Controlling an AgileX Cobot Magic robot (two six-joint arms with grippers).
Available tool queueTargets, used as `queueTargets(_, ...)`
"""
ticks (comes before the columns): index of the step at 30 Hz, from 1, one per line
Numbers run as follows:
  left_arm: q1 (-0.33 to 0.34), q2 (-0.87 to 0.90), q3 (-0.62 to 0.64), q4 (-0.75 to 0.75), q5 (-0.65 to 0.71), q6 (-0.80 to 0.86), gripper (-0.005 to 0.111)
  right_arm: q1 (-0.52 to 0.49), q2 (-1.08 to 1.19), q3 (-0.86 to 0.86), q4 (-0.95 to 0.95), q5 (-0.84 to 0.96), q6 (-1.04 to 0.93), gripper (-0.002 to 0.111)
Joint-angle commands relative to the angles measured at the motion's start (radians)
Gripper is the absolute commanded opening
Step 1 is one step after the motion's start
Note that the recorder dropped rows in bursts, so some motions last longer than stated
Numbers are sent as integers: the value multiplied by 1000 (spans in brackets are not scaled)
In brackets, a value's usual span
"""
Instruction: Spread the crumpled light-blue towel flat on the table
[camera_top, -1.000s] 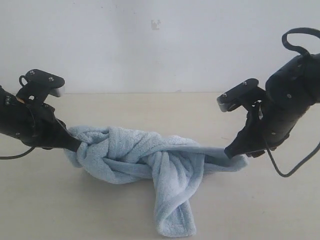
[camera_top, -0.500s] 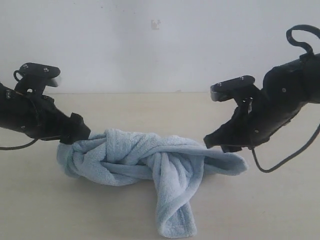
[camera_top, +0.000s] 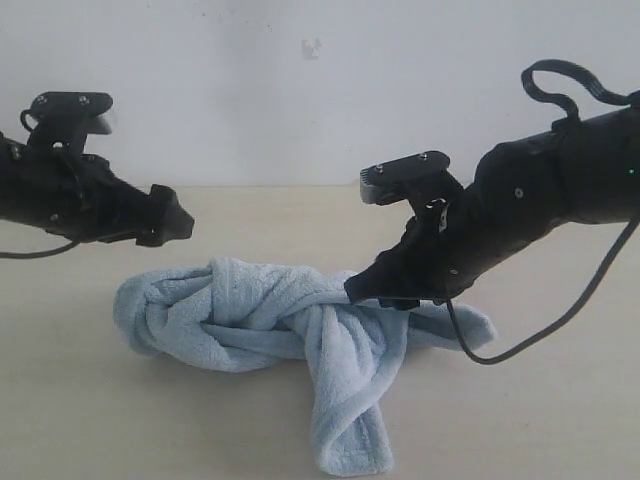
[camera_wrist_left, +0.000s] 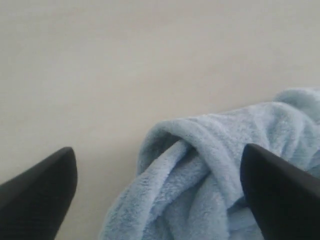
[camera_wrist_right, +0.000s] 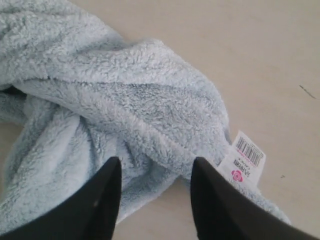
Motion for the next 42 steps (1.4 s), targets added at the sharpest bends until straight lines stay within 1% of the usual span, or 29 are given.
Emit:
queueTargets(1,2,-59,-73,-67,152,-6,83,0,-73,3,1,49,-18,43)
queueTargets(4,2,-109,-89,-74,234,-6,83,0,-147,3,1,181,-67,43)
queueTargets(6,2,-139,-87,-120,265,-6,83,0,-199,3,1,323,-76,43)
queueTargets(9,0,-155,-87,-189,350,8,83,0,-253,3,-1,563,-76,43)
queueTargets(10,-10,-155,-83,-216,393,37,83,0,-263,3,-1,643,-76,43)
queueTargets(12,-30,-155,-56,-262,409,86,83,0,-266,3,-1,763,-76,43)
queueTargets(14,-69,-155,4,-366,406,195,83,0,-262,3,-3,833,-76,43)
queueTargets(15,-94,-149,31,-440,404,284,83,0,-262,3,-3,836,-78,43)
queueTargets(17,-148,-131,94,-634,415,512,83,0,-262,3,-5,797,-91,43)
queueTargets(18,-170,-121,117,-707,426,609,83,0,-262,3,-5,767,-91,43)
queueTargets(19,-200,-112,133,-797,447,743,83,0,-262,3,-5,726,-91,43)
queueTargets(20,-219,-104,138,-833,461,816,83,0,-262,3,-3,684,-83,43)
queueTargets(22,-250,-100,138,-861,472,917,83,0,-262,3,1,617,-53,43)
queueTargets(26,-256,-100,138,-852,464,977,83,0,-262,3,-16,544,-59,43)
queueTargets(30,-256,-89,142,-831,454,1040,83,-2,-262,4,-163,506,-88,43)
queueTargets(32,-256,-62,151,-848,449,1099,83,-2,-262,29,-279,442,-24,43)
queueTargets(34,-256,-10,165,-863,405,1171,83,-2,-259,67,-355,352,80,43)
queueTargets(36,-256,45,170,-877,354,1189,83,-2,-259,123,-370,269,138,43)
queueTargets(40,-256,118,166,-920,349,1187,83,-2,-259,206,-376,219,159,43)
queueTargets(42,-256,138,166,-926,354,1187,83,-2,-259,247,-379,147,192,43)
